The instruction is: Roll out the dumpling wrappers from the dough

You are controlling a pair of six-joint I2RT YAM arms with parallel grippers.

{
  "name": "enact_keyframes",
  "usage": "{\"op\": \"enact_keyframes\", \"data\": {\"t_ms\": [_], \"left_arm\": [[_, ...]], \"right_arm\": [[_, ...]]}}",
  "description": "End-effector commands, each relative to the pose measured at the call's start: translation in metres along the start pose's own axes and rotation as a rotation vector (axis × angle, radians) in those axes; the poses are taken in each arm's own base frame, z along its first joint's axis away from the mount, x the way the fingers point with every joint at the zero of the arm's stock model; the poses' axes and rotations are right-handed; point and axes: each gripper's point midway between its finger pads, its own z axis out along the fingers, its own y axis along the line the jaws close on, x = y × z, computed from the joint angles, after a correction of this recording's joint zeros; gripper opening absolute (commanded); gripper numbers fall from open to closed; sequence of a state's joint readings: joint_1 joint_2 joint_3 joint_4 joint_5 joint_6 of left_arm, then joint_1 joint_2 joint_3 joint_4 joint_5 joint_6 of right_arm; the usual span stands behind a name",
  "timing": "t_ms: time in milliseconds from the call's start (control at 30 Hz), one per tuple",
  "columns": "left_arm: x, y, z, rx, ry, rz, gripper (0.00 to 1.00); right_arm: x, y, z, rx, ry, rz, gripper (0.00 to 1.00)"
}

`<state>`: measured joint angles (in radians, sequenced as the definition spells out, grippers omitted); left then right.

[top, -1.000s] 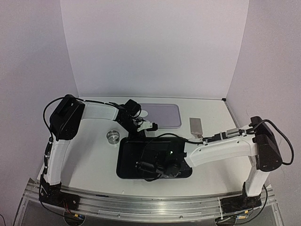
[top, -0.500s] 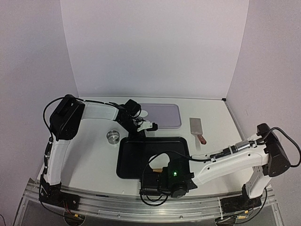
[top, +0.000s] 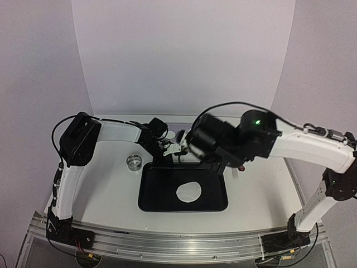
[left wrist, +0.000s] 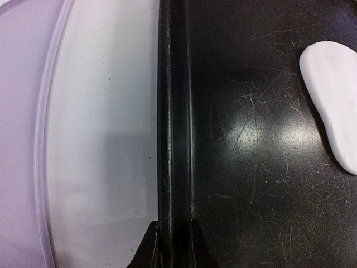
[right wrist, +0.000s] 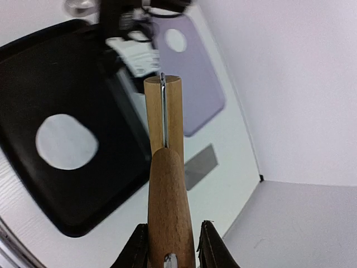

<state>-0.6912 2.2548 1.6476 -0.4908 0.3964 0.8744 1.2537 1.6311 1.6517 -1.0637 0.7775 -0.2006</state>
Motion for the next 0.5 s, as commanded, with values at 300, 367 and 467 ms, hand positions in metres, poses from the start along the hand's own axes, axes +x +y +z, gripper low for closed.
{"op": "enact_keyframes", "data": {"t_ms": [300, 367, 467], "left_arm": [[-0.002, 0.013, 0.012, -0.070, 0.068, 0.116, 0.00], [-0.001, 0.011, 0.012, -0.067, 0.071, 0.108, 0.00], [0.000, 0.009, 0.010, -0.068, 0.074, 0.101, 0.00]], "right_arm": [[0.163, -0.189, 0.056, 0.156, 0.287, 0.308, 0.00], [0.176, -0.203, 0.075, 0.109, 0.307, 0.433, 0.00], [0.191, -0.221, 0.095, 0.108, 0.378, 0.520, 0.00]]}}
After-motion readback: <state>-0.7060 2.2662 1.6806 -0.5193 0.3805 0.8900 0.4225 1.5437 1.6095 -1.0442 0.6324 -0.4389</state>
